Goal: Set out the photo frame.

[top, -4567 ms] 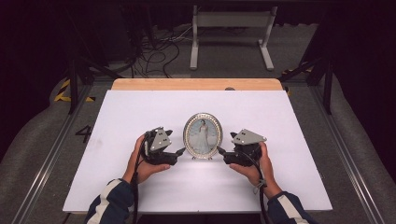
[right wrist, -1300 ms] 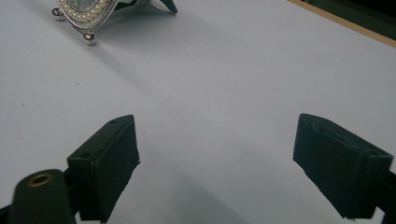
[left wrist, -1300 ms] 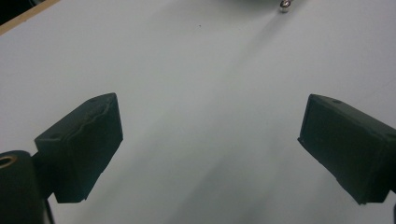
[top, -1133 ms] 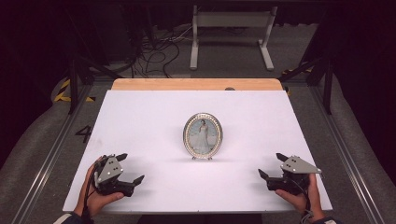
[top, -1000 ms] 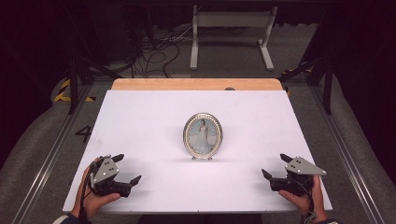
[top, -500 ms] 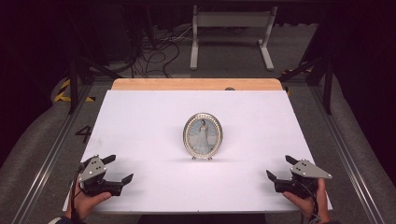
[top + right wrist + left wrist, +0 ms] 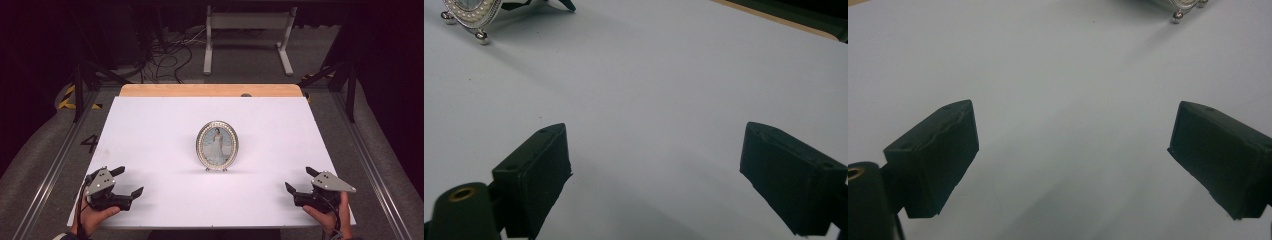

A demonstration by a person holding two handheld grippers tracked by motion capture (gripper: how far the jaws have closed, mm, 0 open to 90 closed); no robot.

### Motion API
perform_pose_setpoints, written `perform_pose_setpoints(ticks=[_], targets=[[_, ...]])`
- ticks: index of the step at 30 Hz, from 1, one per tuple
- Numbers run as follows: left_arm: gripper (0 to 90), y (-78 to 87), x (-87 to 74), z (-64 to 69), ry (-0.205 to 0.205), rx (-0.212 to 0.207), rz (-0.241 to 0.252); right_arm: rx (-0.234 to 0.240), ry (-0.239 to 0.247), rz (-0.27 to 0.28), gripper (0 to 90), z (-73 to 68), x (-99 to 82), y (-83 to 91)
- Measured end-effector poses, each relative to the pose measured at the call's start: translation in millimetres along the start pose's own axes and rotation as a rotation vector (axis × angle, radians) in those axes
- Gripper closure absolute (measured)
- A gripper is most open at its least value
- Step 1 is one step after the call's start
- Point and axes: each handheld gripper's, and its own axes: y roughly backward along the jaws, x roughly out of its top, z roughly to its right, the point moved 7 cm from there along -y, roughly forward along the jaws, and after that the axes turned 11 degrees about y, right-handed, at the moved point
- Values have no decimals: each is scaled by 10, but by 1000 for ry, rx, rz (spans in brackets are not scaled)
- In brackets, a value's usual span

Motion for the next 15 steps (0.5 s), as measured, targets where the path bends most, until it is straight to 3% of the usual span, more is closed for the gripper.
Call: perform_pose_setpoints(ticks=[15], targets=[[60, -59, -7, -9, -2, 11, -19, -12, 7, 2, 126, 18, 0, 13]])
